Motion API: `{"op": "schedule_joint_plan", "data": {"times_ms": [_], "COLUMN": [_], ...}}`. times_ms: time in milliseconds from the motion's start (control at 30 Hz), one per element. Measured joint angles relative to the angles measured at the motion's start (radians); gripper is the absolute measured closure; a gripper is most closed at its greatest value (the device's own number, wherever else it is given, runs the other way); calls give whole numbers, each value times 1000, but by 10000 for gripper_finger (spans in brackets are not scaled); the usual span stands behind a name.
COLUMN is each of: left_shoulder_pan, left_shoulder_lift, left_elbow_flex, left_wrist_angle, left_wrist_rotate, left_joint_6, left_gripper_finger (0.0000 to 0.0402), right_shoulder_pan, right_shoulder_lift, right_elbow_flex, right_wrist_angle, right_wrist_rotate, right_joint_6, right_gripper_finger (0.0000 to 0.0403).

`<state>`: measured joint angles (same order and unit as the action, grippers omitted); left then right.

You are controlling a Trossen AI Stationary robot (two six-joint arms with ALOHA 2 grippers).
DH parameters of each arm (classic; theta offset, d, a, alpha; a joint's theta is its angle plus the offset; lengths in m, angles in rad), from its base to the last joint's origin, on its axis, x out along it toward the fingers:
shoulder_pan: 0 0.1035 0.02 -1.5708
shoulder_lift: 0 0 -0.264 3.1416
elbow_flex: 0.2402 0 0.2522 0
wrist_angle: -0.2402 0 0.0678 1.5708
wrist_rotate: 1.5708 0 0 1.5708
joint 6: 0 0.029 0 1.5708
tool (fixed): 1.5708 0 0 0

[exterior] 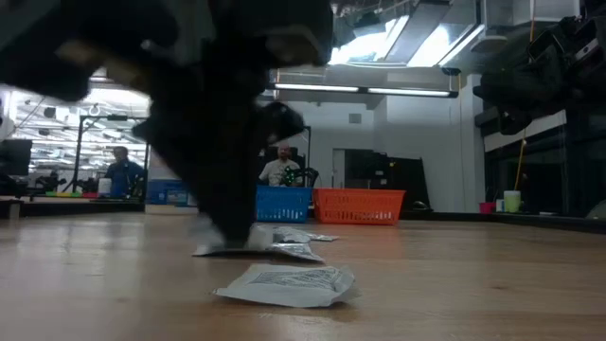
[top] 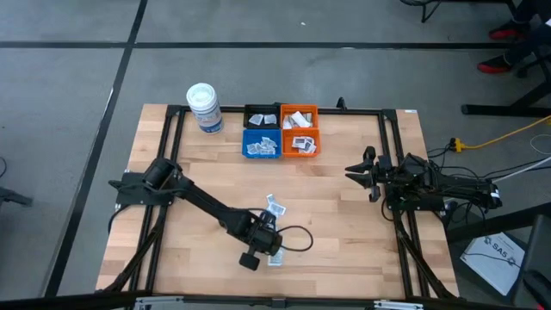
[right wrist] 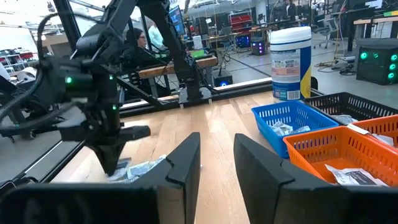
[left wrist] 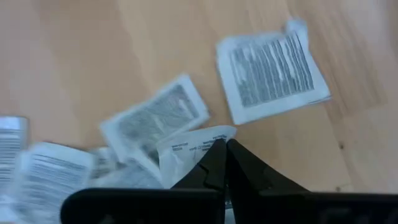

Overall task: Pick & Place First Aid Supplies
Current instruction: Put the towelette pack into the bottom orange bin

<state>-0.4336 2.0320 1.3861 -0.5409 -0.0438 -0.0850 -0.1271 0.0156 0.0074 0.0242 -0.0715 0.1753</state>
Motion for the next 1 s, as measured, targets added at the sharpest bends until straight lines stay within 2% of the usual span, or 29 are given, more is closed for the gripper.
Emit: {"op": "schedule_joint_plan", "data": {"times_ms": [233,567,1000], "left_shoulder_pan": [49,136,305], "left_shoulder_lift": [-60,-172,-230], "left_elbow_flex": [7,9,10], "left_wrist_angle": [16,75,127], "left_wrist_rotate": [82,65,72], "left_joint_6": [29,28,51], "left_gripper_finger": [400,400,400], "right_shoulder_pan": [0,0,0], "right_shoulder_lift": [0,0,0], "right_elbow_flex": [0,0,0], "right_wrist_angle": [0,0,0], "right_wrist_rotate": [0,0,0], "right_joint_6": [0,0,0], "right_gripper_finger": [303,303,303]}}
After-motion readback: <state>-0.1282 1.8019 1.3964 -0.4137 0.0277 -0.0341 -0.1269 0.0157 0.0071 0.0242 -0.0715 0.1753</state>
